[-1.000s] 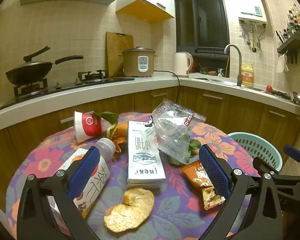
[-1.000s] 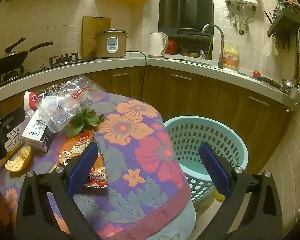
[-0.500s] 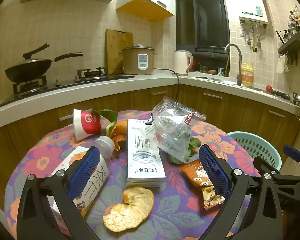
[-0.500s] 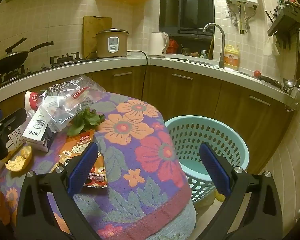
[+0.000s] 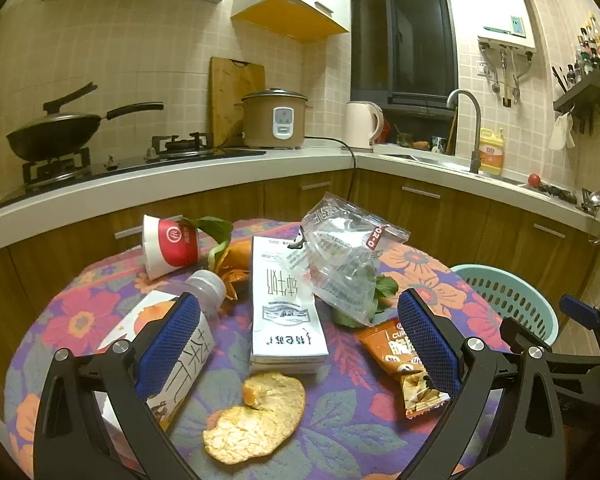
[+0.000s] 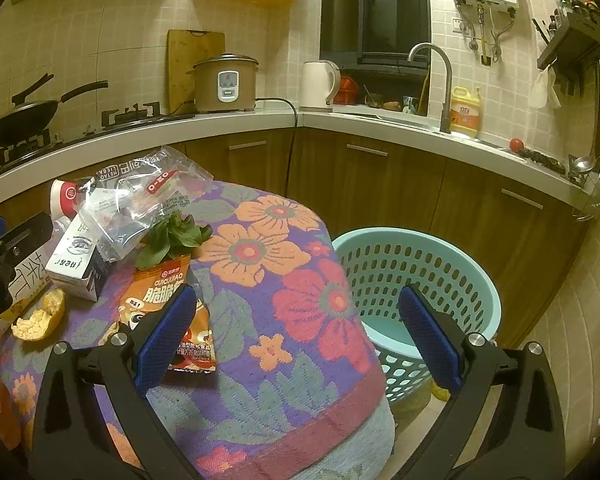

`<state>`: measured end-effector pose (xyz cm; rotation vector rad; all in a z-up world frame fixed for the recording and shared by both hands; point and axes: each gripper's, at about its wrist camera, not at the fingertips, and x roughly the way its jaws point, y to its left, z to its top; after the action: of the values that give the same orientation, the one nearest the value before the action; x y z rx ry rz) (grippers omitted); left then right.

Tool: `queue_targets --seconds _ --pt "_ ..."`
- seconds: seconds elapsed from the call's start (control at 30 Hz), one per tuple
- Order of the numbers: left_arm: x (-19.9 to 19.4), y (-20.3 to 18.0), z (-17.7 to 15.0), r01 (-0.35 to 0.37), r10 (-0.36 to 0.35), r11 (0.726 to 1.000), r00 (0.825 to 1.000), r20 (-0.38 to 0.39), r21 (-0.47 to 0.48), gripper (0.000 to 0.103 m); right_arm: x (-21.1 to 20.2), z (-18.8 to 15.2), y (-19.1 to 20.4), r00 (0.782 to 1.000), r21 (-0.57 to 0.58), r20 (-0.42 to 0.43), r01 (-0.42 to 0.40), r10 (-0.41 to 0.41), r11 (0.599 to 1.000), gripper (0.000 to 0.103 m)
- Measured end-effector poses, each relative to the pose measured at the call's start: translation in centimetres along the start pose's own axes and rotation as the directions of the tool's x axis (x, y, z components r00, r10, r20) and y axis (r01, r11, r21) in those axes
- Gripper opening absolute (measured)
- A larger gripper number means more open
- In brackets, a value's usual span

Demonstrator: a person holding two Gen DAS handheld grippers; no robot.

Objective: Collect trash

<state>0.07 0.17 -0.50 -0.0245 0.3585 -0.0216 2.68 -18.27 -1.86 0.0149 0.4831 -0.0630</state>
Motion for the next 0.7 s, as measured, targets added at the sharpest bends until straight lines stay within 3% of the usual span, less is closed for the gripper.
queue_targets --seconds 0.7 --pt "-0.3 1.7 0.1 0.023 -0.023 0.997 1.0 0.005 -0.08 0.096 0.5 -0.2 0.1 1.0 0.007 -0.008 -0.029 0.029 1.0 0.096"
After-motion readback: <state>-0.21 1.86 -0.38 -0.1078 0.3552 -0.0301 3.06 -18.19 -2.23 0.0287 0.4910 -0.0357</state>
